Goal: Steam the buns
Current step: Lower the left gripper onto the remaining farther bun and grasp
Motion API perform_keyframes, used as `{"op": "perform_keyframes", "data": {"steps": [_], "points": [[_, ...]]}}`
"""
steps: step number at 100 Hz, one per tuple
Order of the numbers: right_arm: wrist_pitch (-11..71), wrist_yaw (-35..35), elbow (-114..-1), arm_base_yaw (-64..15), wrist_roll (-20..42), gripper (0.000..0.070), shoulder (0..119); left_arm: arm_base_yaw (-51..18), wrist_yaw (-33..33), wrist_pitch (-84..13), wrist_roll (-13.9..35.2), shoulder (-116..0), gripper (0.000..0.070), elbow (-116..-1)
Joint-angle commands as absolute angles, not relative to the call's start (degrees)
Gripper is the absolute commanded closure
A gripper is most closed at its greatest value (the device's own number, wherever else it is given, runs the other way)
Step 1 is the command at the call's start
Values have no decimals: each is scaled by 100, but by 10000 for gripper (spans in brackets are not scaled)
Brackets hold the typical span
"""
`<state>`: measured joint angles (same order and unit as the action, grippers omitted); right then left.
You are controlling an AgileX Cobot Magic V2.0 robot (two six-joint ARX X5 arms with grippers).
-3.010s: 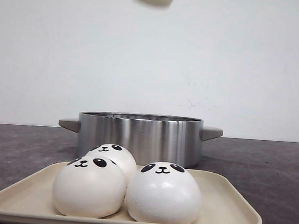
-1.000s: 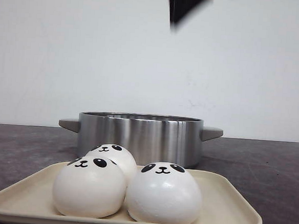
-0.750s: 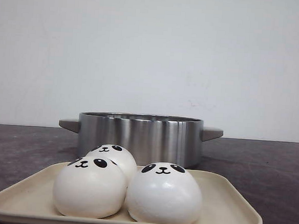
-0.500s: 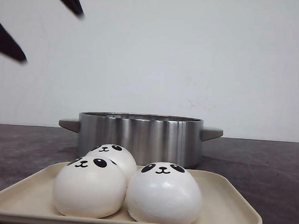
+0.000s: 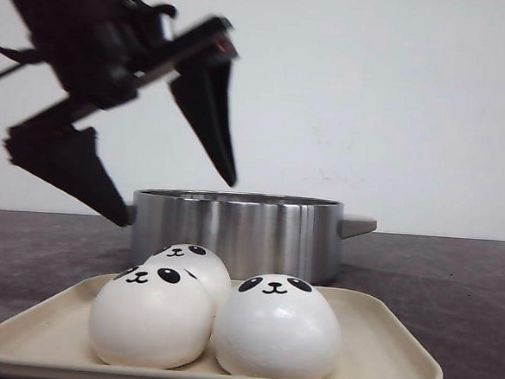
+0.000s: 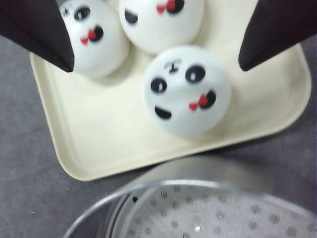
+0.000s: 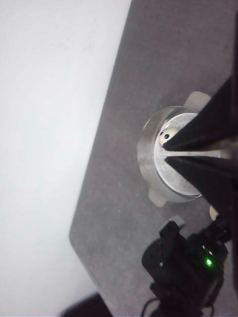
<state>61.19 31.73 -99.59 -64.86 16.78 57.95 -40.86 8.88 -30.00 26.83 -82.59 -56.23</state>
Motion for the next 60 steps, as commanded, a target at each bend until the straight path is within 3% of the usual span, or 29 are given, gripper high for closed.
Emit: {"op": "perform_keyframes", "data": {"steps": [1,48,53,60], "points": [[6141,3192,-10057,-6560,1798,690,5872,-4180,854,-2950,2733,-8517,26,-5843],[6641,3199,-10055,-6560,2058,690,5789,-4213,624,-3061,2773,-9522,30,-5988],[6648,3199,-10055,-6560,2058,690,5789,-4213,593,-3050,2773,-9574,50,-5988],[6648,3208,-10055,-6560,2056,690,5789,-4213,593,-3052,2775,-9629,130,-5988]]}}
